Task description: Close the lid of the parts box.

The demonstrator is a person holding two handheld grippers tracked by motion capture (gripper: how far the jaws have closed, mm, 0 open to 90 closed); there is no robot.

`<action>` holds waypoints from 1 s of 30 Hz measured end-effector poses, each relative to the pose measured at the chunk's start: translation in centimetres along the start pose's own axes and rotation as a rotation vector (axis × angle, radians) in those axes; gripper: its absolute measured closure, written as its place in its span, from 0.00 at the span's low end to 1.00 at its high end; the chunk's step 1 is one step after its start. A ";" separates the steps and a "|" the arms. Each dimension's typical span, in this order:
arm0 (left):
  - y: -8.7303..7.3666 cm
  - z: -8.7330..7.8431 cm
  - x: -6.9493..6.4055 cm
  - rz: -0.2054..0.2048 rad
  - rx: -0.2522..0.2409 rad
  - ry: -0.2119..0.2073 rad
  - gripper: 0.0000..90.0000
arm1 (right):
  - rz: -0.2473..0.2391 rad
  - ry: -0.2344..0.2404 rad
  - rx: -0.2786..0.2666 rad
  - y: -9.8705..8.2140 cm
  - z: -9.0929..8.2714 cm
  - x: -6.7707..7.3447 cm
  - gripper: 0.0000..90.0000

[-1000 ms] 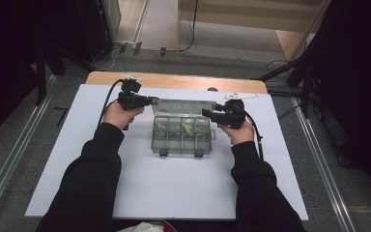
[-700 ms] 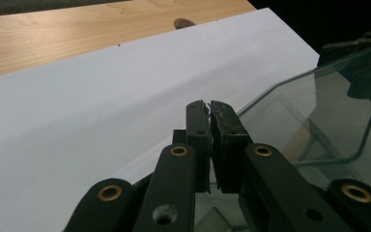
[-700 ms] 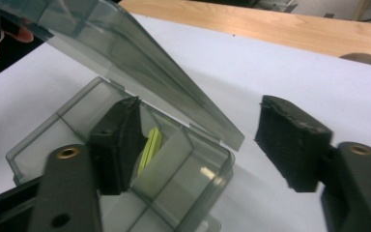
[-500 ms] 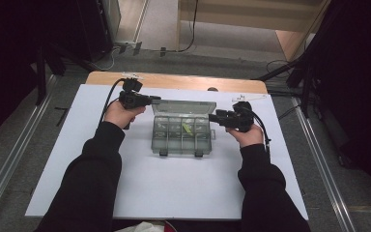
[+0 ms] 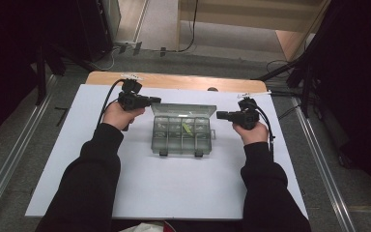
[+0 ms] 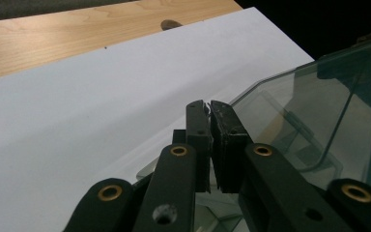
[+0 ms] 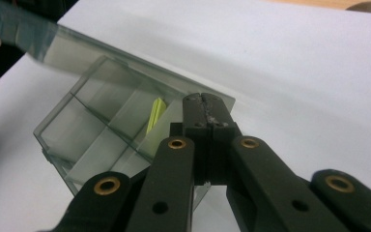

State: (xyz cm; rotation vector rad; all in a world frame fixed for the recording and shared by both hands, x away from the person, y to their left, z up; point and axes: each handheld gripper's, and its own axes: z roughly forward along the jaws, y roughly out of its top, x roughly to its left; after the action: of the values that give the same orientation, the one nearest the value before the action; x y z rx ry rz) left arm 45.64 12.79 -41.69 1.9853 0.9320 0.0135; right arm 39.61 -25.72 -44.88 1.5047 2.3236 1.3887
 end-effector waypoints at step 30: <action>-1.6 -0.3 -1.4 0.042 0.008 -0.027 0.96 | -0.028 0.025 -0.008 1.8 1.0 1.3 1.00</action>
State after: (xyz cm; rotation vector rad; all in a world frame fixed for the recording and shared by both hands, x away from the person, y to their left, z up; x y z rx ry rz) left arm 43.59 12.64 -42.28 2.0072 0.8741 0.0066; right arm 40.70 -23.84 -43.68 1.4557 2.3409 1.4174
